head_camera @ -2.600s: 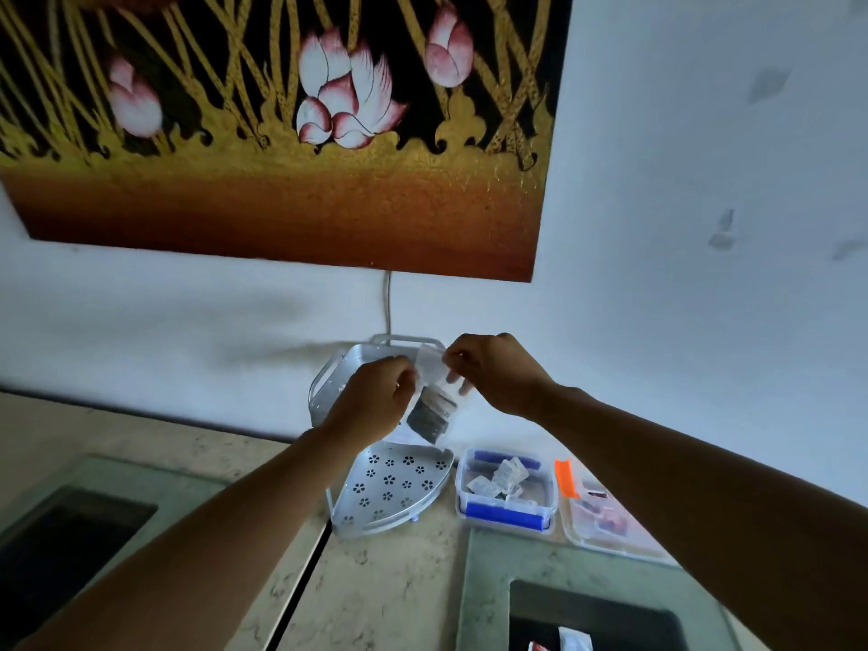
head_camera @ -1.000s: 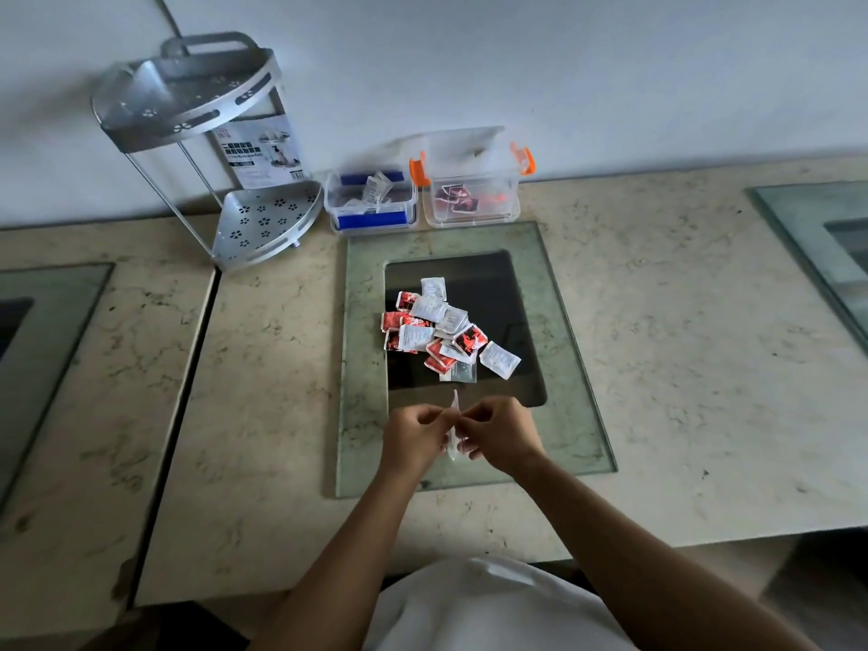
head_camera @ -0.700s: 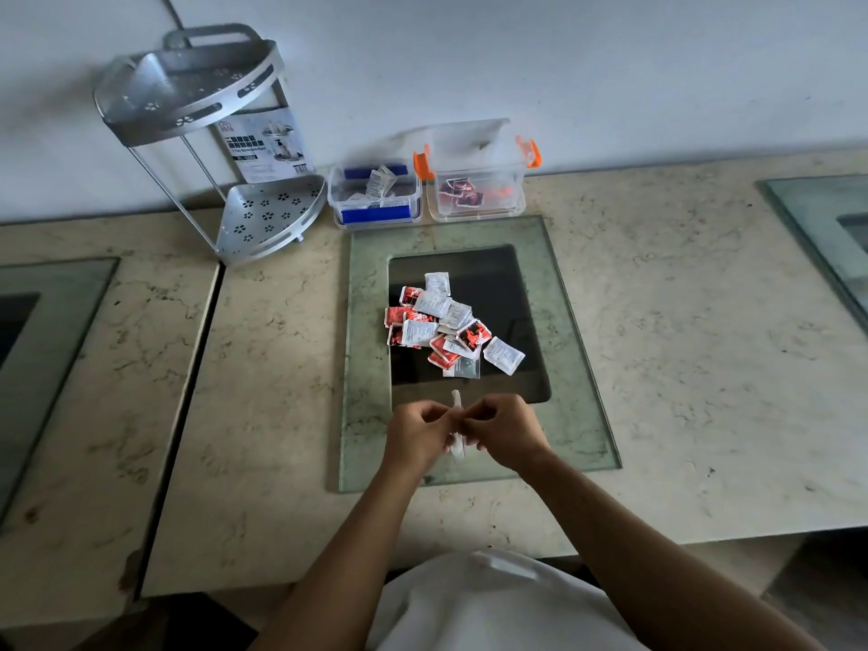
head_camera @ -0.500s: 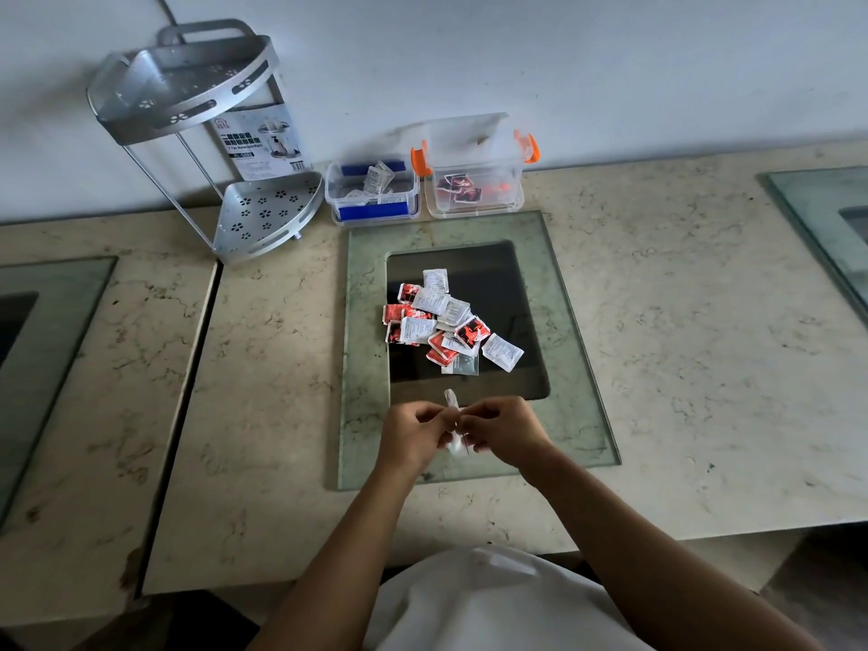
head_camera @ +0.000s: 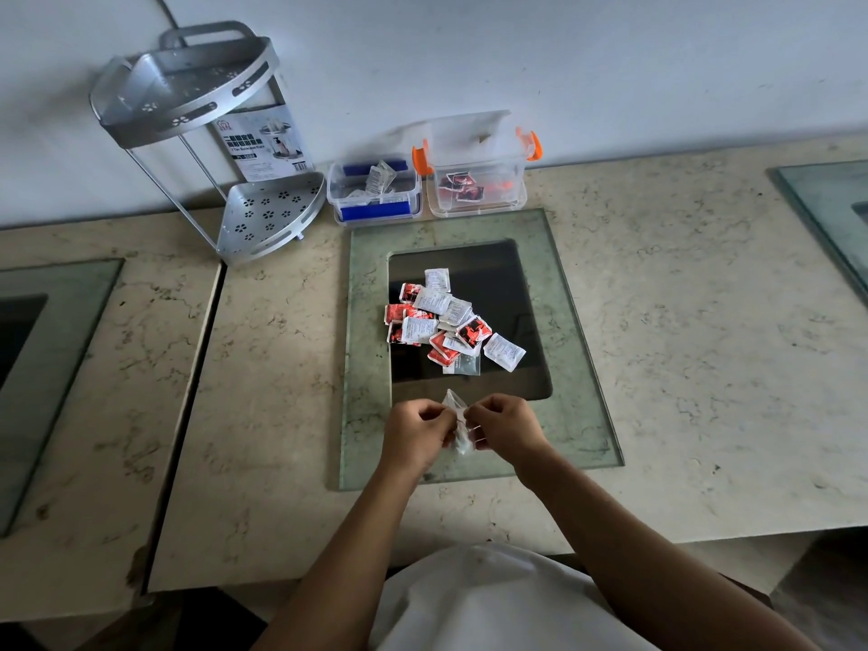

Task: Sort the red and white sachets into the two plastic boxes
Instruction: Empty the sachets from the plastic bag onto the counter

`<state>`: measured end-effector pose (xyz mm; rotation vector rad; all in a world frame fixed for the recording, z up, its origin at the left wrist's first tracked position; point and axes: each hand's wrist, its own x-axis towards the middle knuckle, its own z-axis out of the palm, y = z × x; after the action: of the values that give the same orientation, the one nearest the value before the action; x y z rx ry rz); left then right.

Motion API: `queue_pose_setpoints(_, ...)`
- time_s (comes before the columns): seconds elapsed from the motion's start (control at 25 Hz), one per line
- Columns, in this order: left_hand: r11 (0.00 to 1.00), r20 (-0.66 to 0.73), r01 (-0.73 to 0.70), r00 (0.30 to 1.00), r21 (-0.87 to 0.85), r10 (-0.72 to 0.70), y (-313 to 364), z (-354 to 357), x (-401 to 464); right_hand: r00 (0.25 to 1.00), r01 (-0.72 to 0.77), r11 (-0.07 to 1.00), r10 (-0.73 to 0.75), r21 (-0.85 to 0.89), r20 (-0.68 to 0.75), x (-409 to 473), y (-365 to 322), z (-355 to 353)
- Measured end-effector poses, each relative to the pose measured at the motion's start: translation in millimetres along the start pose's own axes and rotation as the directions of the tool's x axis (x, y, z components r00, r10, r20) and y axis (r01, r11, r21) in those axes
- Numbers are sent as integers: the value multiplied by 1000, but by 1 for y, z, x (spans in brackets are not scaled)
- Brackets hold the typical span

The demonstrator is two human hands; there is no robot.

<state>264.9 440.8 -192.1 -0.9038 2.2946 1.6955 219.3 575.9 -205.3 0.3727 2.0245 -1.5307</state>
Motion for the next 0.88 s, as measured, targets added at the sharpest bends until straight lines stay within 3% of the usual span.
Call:
queue_pose_setpoints(0.2, 989, -69, 2, 998, 150, 8, -5, -10, 0, 983, 92, 983, -115, -159, -143, 6, -3, -15)
queue_pose_setpoints(0.32, 972, -98, 4, 995, 235, 20, -2, -13, 2, 959, 183, 940, -235, -287, -159, 5, -4, -17)
queue_pose_setpoints(0.52, 818, -83, -204, 953, 538, 292, 3, -16, 6, 914, 296, 840, -387, -455, -119, 7, -3, -17)
queue_pose_setpoints(0.8, 881, -70, -221, 959, 418, 274, 3, -10, 5, 909, 361, 816, -416, -450, -25, 2, -8, -15)
queue_pose_setpoints(0.88, 897, -41, -229, 964, 379, 263, 3, -8, 4, 863, 450, 727, -504, -519, 41, 1, -9, -13)
